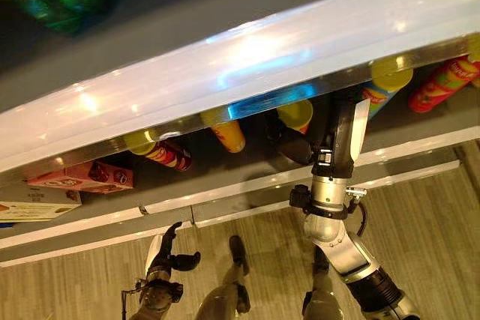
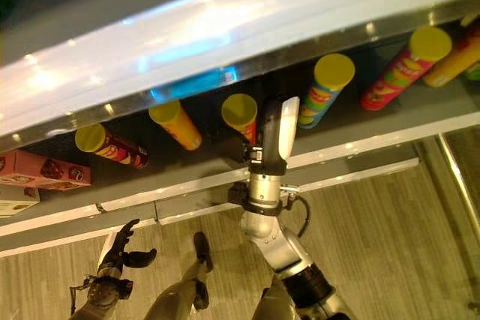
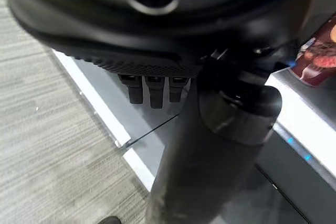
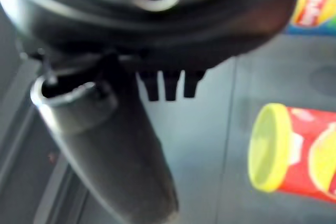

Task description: Put the goods on the table back onto the shelves and tidy them up.

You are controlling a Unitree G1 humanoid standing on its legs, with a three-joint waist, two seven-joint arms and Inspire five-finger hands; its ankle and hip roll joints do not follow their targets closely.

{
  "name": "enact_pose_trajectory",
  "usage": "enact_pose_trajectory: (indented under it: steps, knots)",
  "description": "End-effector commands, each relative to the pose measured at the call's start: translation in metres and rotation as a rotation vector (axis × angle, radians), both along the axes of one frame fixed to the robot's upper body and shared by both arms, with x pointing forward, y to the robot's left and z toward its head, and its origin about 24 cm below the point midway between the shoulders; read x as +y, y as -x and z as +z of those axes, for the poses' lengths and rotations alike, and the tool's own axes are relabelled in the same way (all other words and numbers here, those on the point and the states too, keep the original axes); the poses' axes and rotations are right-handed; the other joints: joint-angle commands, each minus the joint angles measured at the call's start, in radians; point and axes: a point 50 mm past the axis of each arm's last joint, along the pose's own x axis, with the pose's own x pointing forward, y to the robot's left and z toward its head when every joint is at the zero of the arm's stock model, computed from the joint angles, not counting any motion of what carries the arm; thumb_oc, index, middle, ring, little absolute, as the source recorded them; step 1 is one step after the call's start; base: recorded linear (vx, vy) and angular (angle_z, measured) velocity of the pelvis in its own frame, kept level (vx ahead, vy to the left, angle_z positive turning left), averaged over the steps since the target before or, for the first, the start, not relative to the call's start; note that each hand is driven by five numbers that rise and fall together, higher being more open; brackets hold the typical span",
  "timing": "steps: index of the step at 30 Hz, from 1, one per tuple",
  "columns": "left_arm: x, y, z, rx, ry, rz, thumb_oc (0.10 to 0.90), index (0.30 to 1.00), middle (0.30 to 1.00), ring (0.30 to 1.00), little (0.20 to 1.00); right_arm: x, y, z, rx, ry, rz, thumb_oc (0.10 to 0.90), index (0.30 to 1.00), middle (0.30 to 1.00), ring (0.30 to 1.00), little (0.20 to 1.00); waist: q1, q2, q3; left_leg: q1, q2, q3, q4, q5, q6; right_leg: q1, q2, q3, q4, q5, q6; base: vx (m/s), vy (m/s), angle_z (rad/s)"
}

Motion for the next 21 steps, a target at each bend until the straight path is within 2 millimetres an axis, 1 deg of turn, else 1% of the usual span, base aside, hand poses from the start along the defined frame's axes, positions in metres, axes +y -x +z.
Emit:
enact_pose_trajectory:
  steps: [1,2,3,6,8,10,12,13,14,15,16,17,19,20,21]
  knots:
    - [0.027,0.017,-0.004,0.068,-0.115,0.021,0.8,0.9,0.9,0.9,0.9,-0.003,0.023,0.036,-0.233,-0.05,0.07,0.8,0.9,0.9,0.9,0.9,0.03,0.006,-0.056,0.131,-0.018,0.012,0.006,-0.168,-0.028,0.018,-0.056,-0.034,0.004,0.118,0.09,0.09,0.006,-0.02]
    - [0.027,0.021,-0.008,0.095,-0.119,0.015,0.8,0.9,0.9,0.9,0.9,-0.008,0.024,0.03,-0.207,-0.038,0.053,0.8,0.9,0.9,0.9,0.9,0.023,-0.003,-0.057,0.145,-0.016,0.015,0.006,-0.172,-0.028,0.03,-0.053,-0.035,0.004,0.118,0.09,0.05,0.004,-0.03]
    - [0.027,0.021,-0.008,0.096,-0.119,0.014,0.8,0.9,0.9,0.9,0.9,-0.008,0.025,0.03,-0.207,-0.038,0.053,0.8,0.9,0.9,0.9,0.9,0.024,-0.002,-0.056,0.147,-0.015,0.015,0.006,-0.172,-0.028,0.032,-0.053,-0.035,0.004,0.118,0.09,0.06,0.014,-0.07]
    - [0.023,0.033,-0.016,0.162,-0.102,-0.009,0.8,0.9,0.9,0.9,0.9,-0.024,0.031,0.008,-0.089,-0.038,0.013,0.8,0.9,0.9,0.9,0.9,-0.003,-0.029,-0.061,0.19,-0.011,0.024,0.006,-0.184,-0.027,0.066,-0.041,-0.027,0.004,0.125,0.091,0.08,0.028,-0.07]
    - [0.02,0.043,-0.022,0.209,-0.07,-0.003,0.8,0.9,0.9,0.9,0.9,-0.039,0.038,-0.014,0.024,-0.036,-0.035,0.8,0.9,0.9,0.9,0.9,-0.028,-0.047,-0.065,0.219,-0.009,0.031,0.006,-0.192,-0.025,0.085,-0.03,-0.014,0.004,0.133,0.091,0.11,0.05,-0.08]
    - [0.017,0.059,-0.03,0.268,-0.022,0.034,0.8,0.9,0.9,0.9,0.9,-0.067,0.054,-0.053,0.217,-0.041,-0.178,0.8,0.9,0.9,0.9,0.9,-0.066,-0.077,-0.079,0.273,-0.004,0.054,0.006,-0.21,-0.021,0.121,-0.012,0.014,0.004,0.15,0.094,0.14,0.042,-0.33]
    - [0.015,0.067,-0.034,0.289,-0.001,0.053,0.8,0.9,0.9,0.9,0.9,-0.083,0.067,-0.071,0.308,-0.026,-0.275,0.8,0.9,0.9,0.9,0.9,-0.086,-0.091,-0.085,0.302,-0.003,0.067,0.006,-0.221,-0.018,0.141,-0.004,0.03,0.004,0.161,0.094,0.1,0.038,-0.71]
    - [0.015,0.073,-0.036,0.306,0.021,0.086,0.8,0.9,0.9,0.9,0.9,-0.1,0.077,-0.088,0.383,-0.003,-0.393,0.8,0.9,0.9,0.9,0.9,-0.105,-0.1,-0.093,0.327,-0.003,0.078,0.006,-0.23,-0.014,0.154,0.004,0.046,0.009,0.166,0.094,0.09,0.038,-0.74]
    - [0.015,0.077,-0.037,0.314,0.033,0.1,0.8,0.9,0.9,0.9,0.9,-0.108,0.082,-0.099,0.432,-0.003,-0.458,0.8,0.9,0.9,0.9,0.9,-0.113,-0.104,-0.095,0.343,-0.004,0.083,0.006,-0.235,-0.011,0.162,0.007,0.056,0.013,0.169,0.094,0.1,0.033,-0.61]
    - [0.016,0.083,-0.038,0.317,0.052,0.142,0.8,0.9,0.9,0.9,0.9,-0.125,0.094,-0.131,0.595,-0.043,-0.598,0.8,0.9,0.9,0.9,0.9,-0.128,-0.114,-0.102,0.364,-0.004,0.09,0.006,-0.243,-0.007,0.173,0.012,0.074,0.02,0.174,0.094,0.06,0.008,-0.53]
    - [0.016,0.083,-0.038,0.313,0.062,0.164,0.8,0.9,0.9,0.9,0.9,-0.131,0.103,-0.153,0.715,-0.106,-0.651,0.8,0.9,0.9,0.9,0.9,-0.132,-0.121,-0.103,0.374,-0.004,0.096,0.006,-0.247,-0.006,0.177,0.015,0.083,0.025,0.175,0.094,0.06,-0.011,-0.43]
    - [0.019,0.082,-0.037,0.304,0.085,0.206,0.8,0.9,0.9,0.9,0.9,-0.14,0.127,-0.199,0.955,-0.304,-0.745,0.8,0.9,0.9,0.9,0.9,-0.143,-0.131,-0.113,0.39,-0.005,0.104,0.006,-0.254,-0.003,0.183,0.02,0.096,0.033,0.173,0.094,0.06,-0.016,-0.28]
    - [0.023,0.082,-0.038,0.317,0.1,0.233,0.8,0.9,0.9,0.9,0.9,-0.141,0.159,-0.251,1.212,-0.595,-0.837,0.8,0.9,0.9,0.9,0.9,-0.149,-0.136,-0.125,0.403,-0.004,0.11,0.006,-0.26,-0.003,0.193,0.026,0.102,0.035,0.166,0.094,0.07,-0.025,-0.25]
    - [0.024,0.082,-0.039,0.336,0.105,0.238,0.8,0.9,0.9,0.9,0.9,-0.139,0.176,-0.272,1.307,-0.76,-0.89,0.8,0.9,0.9,0.9,0.9,-0.149,-0.138,-0.132,0.411,-0.003,0.111,0.006,-0.264,-0.003,0.2,0.03,0.103,0.034,0.163,0.094,0.11,-0.059,-0.22]
    - [0.026,0.081,-0.042,0.383,0.126,0.242,0.8,0.9,0.9,0.9,0.9,-0.124,0.229,-0.313,1.53,-1.206,-0.968,0.8,0.9,0.9,0.9,0.9,-0.142,-0.139,-0.143,0.43,0.001,0.112,0.006,-0.275,-0.006,0.218,0.04,0.105,0.032,0.15,0.092,0.13,-0.073,-0.14]
